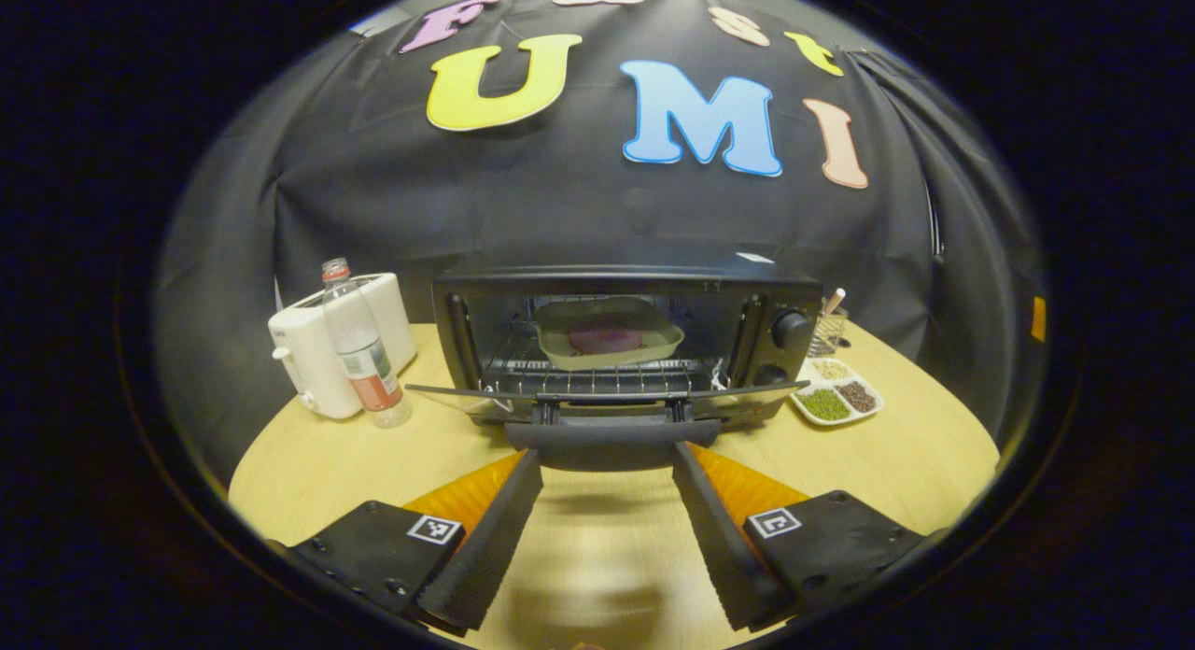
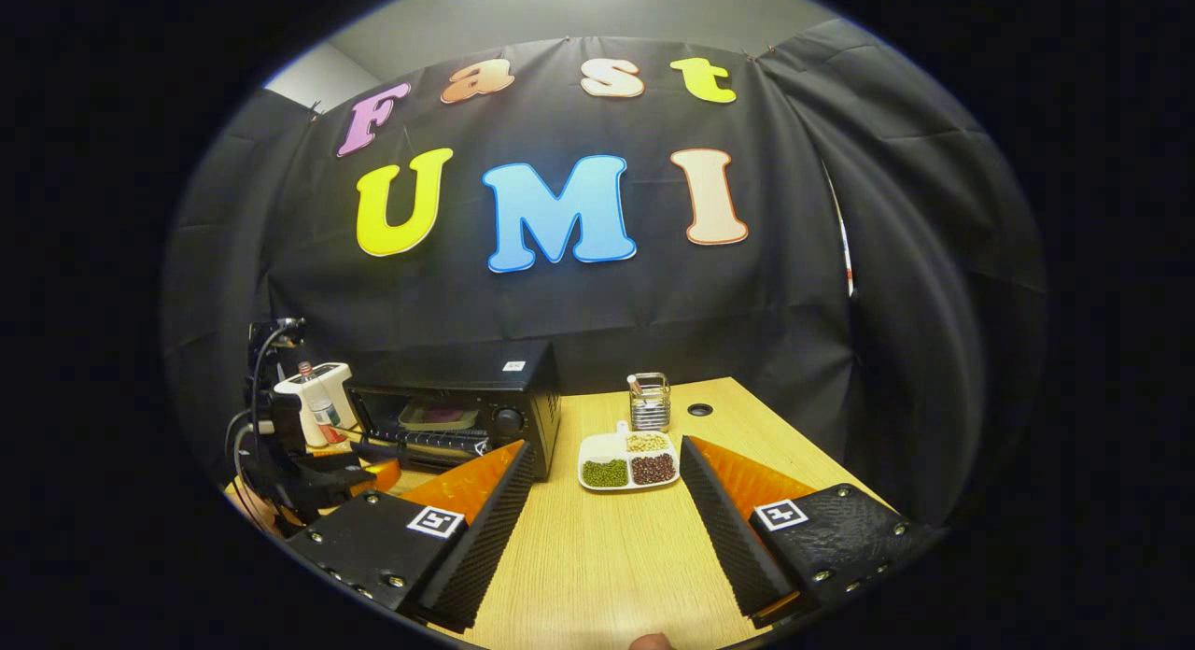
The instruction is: Open the electric oven with the left hand, put the food in, and close the electric oven.
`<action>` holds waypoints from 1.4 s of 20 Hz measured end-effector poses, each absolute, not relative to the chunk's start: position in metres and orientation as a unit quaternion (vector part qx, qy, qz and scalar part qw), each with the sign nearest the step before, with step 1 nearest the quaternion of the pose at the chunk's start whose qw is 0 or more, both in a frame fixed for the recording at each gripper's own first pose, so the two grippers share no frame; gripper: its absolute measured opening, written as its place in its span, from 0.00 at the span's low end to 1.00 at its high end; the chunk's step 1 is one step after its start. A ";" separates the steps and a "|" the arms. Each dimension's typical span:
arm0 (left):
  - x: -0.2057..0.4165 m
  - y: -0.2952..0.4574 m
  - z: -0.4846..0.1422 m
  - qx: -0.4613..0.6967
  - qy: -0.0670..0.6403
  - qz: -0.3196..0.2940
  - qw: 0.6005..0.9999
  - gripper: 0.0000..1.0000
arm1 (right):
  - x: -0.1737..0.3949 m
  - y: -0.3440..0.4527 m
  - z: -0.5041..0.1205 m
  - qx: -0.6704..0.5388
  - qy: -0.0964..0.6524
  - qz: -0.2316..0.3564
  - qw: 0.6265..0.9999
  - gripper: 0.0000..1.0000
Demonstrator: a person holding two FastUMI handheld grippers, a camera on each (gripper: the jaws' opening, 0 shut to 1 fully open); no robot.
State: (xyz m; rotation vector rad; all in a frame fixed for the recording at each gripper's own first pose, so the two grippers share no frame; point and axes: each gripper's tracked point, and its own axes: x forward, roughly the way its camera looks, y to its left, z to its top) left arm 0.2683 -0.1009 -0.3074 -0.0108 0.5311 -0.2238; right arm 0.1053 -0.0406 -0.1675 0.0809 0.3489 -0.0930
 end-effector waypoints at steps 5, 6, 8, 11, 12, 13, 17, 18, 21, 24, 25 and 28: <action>0.298 -0.107 -0.294 -0.009 0.243 -0.108 0.964 1.00 | 0.103 -0.048 -0.165 0.049 0.172 -0.056 0.982 0.98; 0.304 -0.109 -0.291 -0.006 0.239 -0.110 0.965 1.00 | 0.102 -0.050 -0.163 0.048 0.172 -0.058 0.982 0.98; 0.315 -0.113 -0.281 -0.001 0.229 -0.109 0.967 0.96 | 0.100 -0.051 -0.159 0.048 0.169 -0.057 0.983 0.98; 0.314 -0.117 -0.249 -0.008 0.199 -0.107 0.974 0.91 | 0.098 -0.056 -0.151 0.044 0.161 -0.054 0.985 0.98; 0.308 -0.118 -0.237 -0.010 0.188 -0.107 0.976 1.00 | 0.098 -0.059 -0.149 0.041 0.159 -0.054 0.985 0.98; 0.302 -0.119 -0.224 -0.012 0.176 -0.108 0.978 0.96 | 0.097 -0.060 -0.146 0.041 0.156 -0.050 0.986 0.98; 0.260 -0.116 -0.173 -0.014 0.136 -0.102 0.985 1.00 | 0.090 -0.070 -0.134 0.040 0.141 -0.041 0.988 0.97; 0.248 -0.114 -0.161 -0.010 0.127 -0.099 0.987 1.00 | 0.087 -0.077 -0.132 0.034 0.139 -0.046 0.989 0.98; 0.210 -0.104 -0.124 0.000 0.098 -0.079 0.992 1.00 | 0.077 -0.085 -0.117 0.028 0.124 -0.038 0.991 0.98; 0.173 -0.099 -0.095 -0.011 0.078 -0.074 0.994 1.00 | 0.067 -0.092 -0.101 0.029 0.110 -0.040 0.993 0.97; 0.160 -0.097 -0.082 -0.014 0.070 -0.075 0.995 0.95 | 0.063 -0.092 -0.094 0.033 0.104 -0.042 0.993 0.97; 0.137 -0.086 -0.056 -0.014 0.047 -0.077 0.996 0.95 | 0.048 -0.082 -0.074 0.040 0.079 -0.040 0.995 0.97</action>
